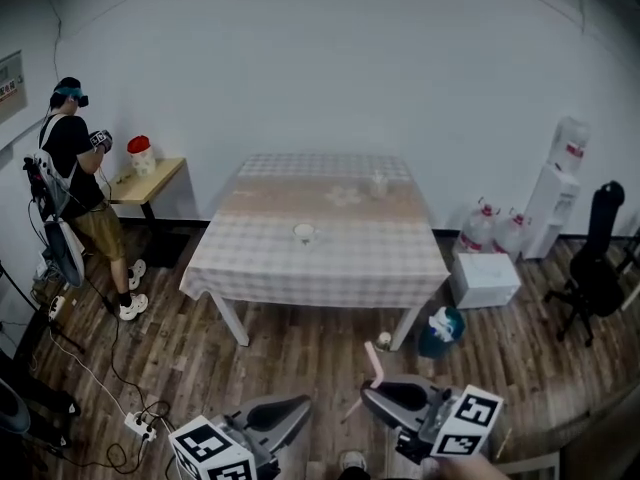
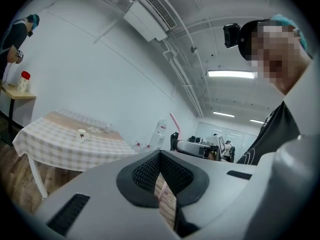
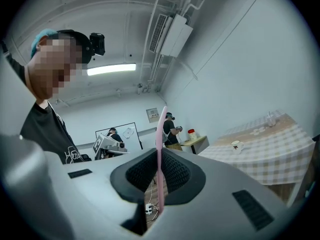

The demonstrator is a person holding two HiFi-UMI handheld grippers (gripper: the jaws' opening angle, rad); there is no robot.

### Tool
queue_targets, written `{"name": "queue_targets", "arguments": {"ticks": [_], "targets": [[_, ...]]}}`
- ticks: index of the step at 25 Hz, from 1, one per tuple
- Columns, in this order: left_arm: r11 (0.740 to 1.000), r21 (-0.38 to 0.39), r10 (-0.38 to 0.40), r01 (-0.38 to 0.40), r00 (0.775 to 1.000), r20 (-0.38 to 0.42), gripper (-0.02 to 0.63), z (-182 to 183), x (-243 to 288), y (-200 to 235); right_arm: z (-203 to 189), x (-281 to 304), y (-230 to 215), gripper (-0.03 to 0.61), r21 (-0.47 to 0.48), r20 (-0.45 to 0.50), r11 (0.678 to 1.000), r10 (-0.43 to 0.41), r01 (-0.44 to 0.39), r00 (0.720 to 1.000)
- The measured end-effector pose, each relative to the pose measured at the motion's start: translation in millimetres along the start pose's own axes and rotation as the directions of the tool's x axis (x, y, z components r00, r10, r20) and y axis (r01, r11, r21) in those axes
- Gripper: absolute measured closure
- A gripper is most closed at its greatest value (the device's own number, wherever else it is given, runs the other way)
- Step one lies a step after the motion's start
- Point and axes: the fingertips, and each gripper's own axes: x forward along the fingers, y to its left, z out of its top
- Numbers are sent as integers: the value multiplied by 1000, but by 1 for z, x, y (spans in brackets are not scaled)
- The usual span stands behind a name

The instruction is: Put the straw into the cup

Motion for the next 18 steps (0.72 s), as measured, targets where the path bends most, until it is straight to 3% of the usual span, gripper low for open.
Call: {"name": "queue_targets", "arguments": {"ticks": [10, 18], "targets": [[1000, -3, 19, -19, 999, -30, 617, 26, 120, 40, 29, -15, -121, 548, 30, -12, 999, 16, -16, 1000], [998, 3, 70, -70, 998, -9, 617, 47, 162, 67, 49, -7, -171, 548, 37, -2, 998, 56, -56, 998]]}}
